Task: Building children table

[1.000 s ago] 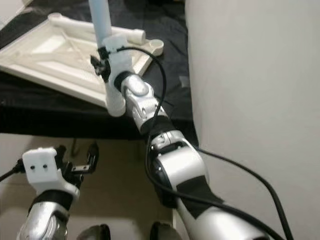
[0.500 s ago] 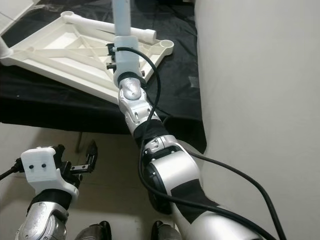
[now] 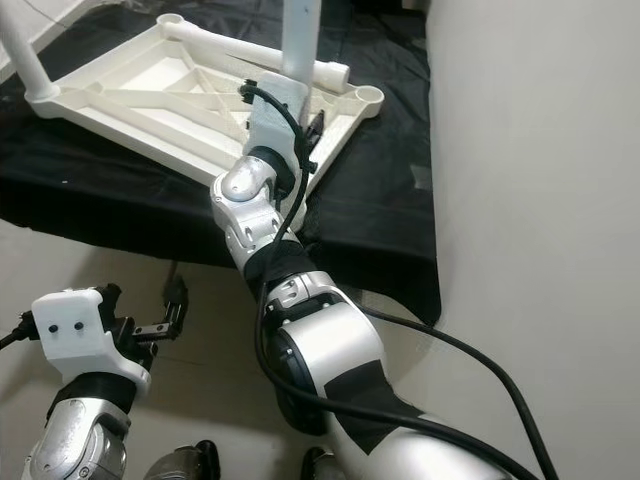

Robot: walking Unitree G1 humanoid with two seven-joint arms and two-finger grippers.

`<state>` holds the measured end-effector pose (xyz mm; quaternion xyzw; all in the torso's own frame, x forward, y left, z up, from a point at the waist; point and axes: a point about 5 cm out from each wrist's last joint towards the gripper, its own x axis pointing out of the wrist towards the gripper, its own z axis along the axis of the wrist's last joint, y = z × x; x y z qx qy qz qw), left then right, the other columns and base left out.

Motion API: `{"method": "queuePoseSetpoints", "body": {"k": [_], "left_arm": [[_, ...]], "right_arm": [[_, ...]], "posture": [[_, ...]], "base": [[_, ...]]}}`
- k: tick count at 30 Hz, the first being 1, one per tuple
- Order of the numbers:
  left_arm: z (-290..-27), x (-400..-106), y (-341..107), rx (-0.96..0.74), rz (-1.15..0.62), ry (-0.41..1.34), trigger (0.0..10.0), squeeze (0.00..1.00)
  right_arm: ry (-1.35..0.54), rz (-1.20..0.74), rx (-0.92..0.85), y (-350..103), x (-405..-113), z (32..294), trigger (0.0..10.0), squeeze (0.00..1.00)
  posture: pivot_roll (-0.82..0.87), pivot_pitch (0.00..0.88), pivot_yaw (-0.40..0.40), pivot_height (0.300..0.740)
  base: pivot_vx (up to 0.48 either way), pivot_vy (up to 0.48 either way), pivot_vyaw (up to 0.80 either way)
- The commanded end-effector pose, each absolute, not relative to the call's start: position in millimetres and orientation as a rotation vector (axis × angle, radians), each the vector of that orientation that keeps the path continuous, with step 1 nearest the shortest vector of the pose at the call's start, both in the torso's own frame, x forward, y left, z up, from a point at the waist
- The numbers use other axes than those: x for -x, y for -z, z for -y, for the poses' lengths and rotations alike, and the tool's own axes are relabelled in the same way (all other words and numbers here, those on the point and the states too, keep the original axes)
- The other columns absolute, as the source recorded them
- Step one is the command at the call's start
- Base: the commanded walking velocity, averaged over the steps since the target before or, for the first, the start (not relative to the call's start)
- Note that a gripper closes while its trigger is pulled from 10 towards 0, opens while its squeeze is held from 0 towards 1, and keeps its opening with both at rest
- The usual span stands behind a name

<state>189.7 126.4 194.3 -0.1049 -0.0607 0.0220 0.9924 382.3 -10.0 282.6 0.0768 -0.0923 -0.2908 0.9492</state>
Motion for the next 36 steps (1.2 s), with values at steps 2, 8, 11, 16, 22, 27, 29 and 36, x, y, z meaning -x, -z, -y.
{"method": "queuePoseSetpoints", "body": {"k": [2,8,11,16,22,27,29,36], "left_arm": [[-126,-187,-199,0.223,0.138,-0.051,10.0,0.0],[-116,-187,-200,0.246,0.133,0.028,10.0,0.0],[-106,-186,-199,0.272,0.122,0.118,10.0,0.0],[-86,-179,-199,0.339,0.094,0.335,10.0,0.0],[-72,-167,-199,0.411,0.061,0.499,10.0,0.0],[-67,-163,-197,0.436,0.046,0.562,10.0,0.0],[-67,-163,-197,0.432,0.047,0.56,10.0,0.0],[-69,-166,-196,0.433,0.051,0.56,10.0,0.0]], "right_arm": [[0.72,-0.091,-0.166,-232,-380,20,10.0,0.0],[0.796,-0.086,-0.158,-239,-382,29,10.0,0.0],[0.816,-0.108,-0.161,-236,-382,32,10.0,0.0],[0.822,-0.109,-0.15,-237,-382,32,10.0,0.0],[0.829,-0.159,-0.201,-234,-382,33,10.0,0.0],[0.795,-0.168,-0.205,-235,-383,31,10.0,0.0],[0.785,-0.168,-0.209,-235,-383,30,10.0,0.0],[0.746,-0.176,-0.203,-232,-383,26,10.0,0.0]], "posture": [[0.15,0.25,-0.103,0.74],[0.15,0.232,-0.102,0.74],[0.15,0.223,-0.1,0.74],[0.14,0.212,-0.104,0.74],[0.15,0.204,-0.106,0.74],[0.14,0.196,-0.107,0.74],[0.14,0.196,-0.107,0.74],[0.13,0.194,-0.106,0.74]], "base": [[0.0,0.0,0.0],[0.0,0.0,0.0],[0.0,0.0,0.0],[0.0,0.0,0.0],[0.0,0.0,0.0],[0.0,0.0,0.0],[0.0,0.0,0.0],[0.0,0.0,0.0]]}}
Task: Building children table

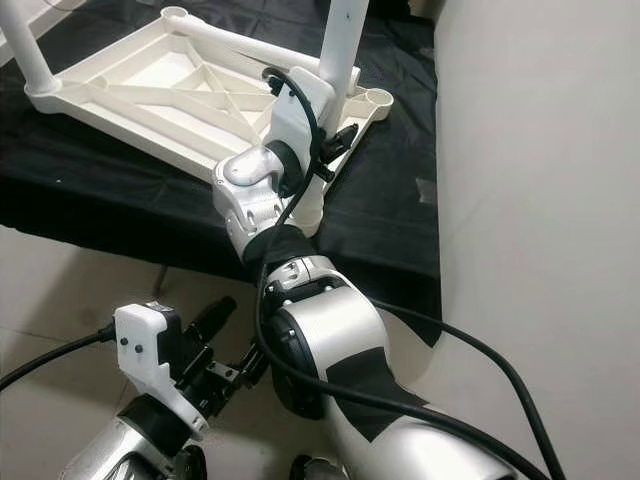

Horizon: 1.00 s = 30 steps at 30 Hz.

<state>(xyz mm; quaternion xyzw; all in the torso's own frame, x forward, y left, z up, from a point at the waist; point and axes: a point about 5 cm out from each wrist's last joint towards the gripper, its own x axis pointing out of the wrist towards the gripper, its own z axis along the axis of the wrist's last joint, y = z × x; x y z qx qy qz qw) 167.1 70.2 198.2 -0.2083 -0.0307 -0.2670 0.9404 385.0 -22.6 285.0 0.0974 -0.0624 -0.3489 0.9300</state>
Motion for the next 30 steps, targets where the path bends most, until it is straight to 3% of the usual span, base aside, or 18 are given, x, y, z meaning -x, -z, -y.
{"method": "queuePoseSetpoints", "body": {"k": [1,2,3,4,16,17,18,19,30], "left_arm": [[-69,-166,-196,0.433,0.051,0.56,10.0,0.0],[-69,-166,-195,0.435,0.05,0.557,10.0,0.0],[-70,-166,-195,0.435,0.05,0.556,10.0,0.0],[-70,-166,-194,0.436,0.05,0.549,10.0,0.0],[-72,-168,-191,0.434,0.045,0.52,10.0,0.0],[-72,-168,-191,0.432,0.045,0.519,10.0,0.0],[-72,-168,-191,0.432,0.045,0.519,10.0,0.0],[-73,-168,-191,0.431,0.045,0.518,10.0,0.0],[-76,-171,-189,0.42,0.049,0.503,10.0,0.0]], "right_arm": [[0.746,-0.176,-0.203,-232,-383,26,10.0,0.0],[0.733,-0.184,-0.215,-230,-383,24,10.0,0.67],[0.725,-0.19,-0.226,-229,-383,23,10.0,0.67],[0.701,-0.191,-0.233,-228,-383,22,10.0,1.0],[0.653,-0.168,-0.248,-232,-384,17,10.0,1.0],[0.635,-0.167,-0.258,-233,-384,16,10.0,0.3],[0.635,-0.167,-0.258,-233,-384,16,10.0,0.3],[0.619,-0.168,-0.265,-233,-384,14,10.0,0.0],[0.54,-0.19,-0.267,-226,-385,9,10.0,0.0]], "posture": [[0.13,0.194,-0.106,0.74],[0.13,0.192,-0.106,0.74],[0.13,0.193,-0.107,0.74],[0.13,0.193,-0.107,0.74],[0.13,0.192,-0.105,0.74],[0.13,0.192,-0.105,0.74],[0.13,0.192,-0.105,0.74],[0.12,0.191,-0.102,0.74],[0.11,0.188,-0.094,0.74]], "base": [[0.0,0.0,0.0],[0.0,0.0,0.0],[0.0,0.0,0.0],[0.0,0.0,0.0],[0.0,0.0,0.0],[0.0,0.0,0.0],[0.0,0.0,0.0],[0.0,0.0,0.0],[0.0,0.0,0.0]]}}
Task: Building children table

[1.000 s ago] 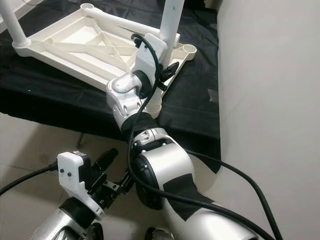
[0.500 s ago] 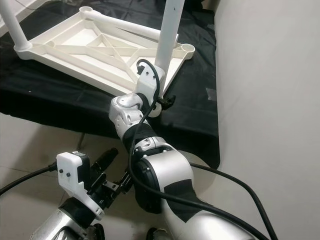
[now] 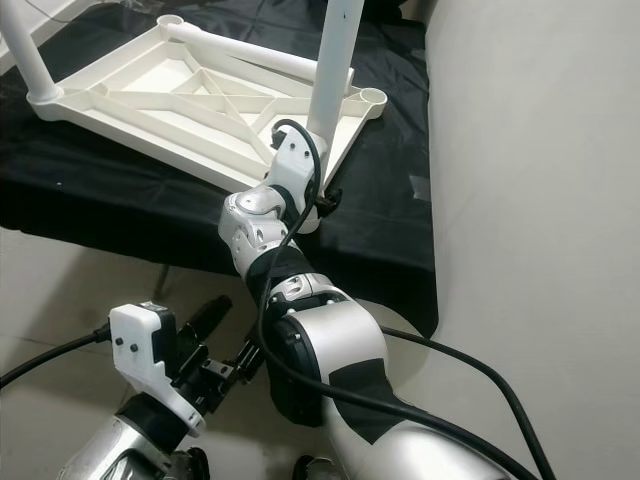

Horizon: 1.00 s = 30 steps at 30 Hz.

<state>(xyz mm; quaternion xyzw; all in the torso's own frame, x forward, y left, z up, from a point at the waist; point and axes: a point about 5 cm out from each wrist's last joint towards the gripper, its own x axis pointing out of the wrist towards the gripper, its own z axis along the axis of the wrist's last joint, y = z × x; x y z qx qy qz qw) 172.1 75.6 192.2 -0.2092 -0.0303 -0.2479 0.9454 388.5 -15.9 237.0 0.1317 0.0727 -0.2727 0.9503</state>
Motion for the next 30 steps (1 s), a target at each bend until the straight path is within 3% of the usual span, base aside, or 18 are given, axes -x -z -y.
{"method": "queuePoseSetpoints", "body": {"k": [1,30], "left_arm": [[-76,-172,-189,0.421,0.052,0.5,10.0,0.0],[-81,-181,-185,0.403,0.062,0.483,10.0,0.0]], "right_arm": [[0.537,-0.194,-0.266,-225,-384,9,10.0,0.0],[0.421,-0.202,-0.17,-203,-385,12,10.0,0.0]], "posture": [[0.11,0.185,-0.094,0.74],[0.08,0.156,-0.074,0.74]], "base": [[0.0,0.0,0.0],[0.0,0.0,0.0]]}}
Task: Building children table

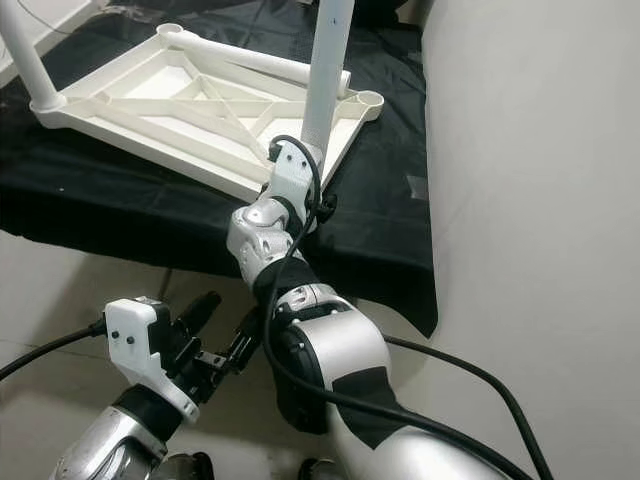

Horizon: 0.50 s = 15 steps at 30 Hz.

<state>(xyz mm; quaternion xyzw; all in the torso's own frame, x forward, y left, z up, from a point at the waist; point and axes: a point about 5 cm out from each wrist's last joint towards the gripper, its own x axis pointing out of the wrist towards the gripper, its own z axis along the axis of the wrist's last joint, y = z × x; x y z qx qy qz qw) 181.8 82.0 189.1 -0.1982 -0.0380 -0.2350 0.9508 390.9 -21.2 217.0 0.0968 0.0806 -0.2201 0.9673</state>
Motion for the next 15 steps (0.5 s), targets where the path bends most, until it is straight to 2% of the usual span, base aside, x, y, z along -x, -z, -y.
{"method": "queuePoseSetpoints", "body": {"k": [1,15], "left_arm": [[-81,-182,-185,0.403,0.063,0.483,10.0,0.0],[-83,-184,-185,0.393,0.076,0.481,10.0,0.0]], "right_arm": [[0.419,-0.206,-0.167,-202,-385,13,10.0,0.0],[0.384,-0.222,-0.127,-186,-382,20,10.0,0.0]], "posture": [[0.08,0.156,-0.074,0.74],[0.07,0.134,-0.062,0.74]], "base": [[0.0,0.0,0.0],[0.0,0.0,0.0]]}}
